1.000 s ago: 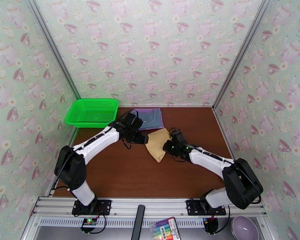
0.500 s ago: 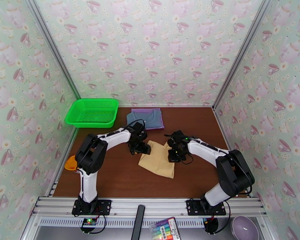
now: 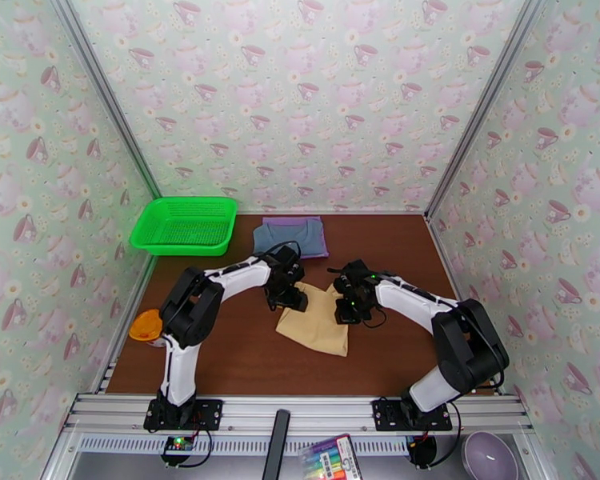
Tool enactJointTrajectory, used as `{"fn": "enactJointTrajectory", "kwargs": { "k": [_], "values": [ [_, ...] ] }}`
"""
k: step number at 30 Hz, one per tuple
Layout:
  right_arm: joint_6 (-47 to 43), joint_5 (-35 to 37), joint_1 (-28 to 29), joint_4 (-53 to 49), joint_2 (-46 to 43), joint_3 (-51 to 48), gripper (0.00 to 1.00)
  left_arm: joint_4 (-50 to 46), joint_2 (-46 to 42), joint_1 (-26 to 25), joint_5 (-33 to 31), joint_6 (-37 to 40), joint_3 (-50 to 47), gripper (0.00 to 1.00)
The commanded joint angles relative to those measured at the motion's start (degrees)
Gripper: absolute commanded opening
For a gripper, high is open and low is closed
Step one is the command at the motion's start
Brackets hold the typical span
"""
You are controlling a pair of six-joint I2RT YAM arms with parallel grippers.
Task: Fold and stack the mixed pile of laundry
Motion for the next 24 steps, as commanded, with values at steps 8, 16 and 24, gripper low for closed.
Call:
{"fn": "enactJointTrajectory", "kwargs": {
  "k": [8, 16, 24],
  "values": [
    [1.5, -1.8, 0.1, 0.9, -2.7, 1.0, 0.0, 10.0, 0.2, -8.7, 5.8, -6.5, -8.0, 0.0],
    [0.4, 1.1, 0.1, -2.6, -4.4, 7.8, 0.0, 3.6, -9.4, -6.0, -6.8, -6.9, -3.9, 0.0],
    [-5.4, 9.2, -1.3, -8.3, 4.5, 33.8, 0.0, -6.5, -15.0, 4.2, -18.6, -2.3, 12.4, 0.0]
  ]
}}
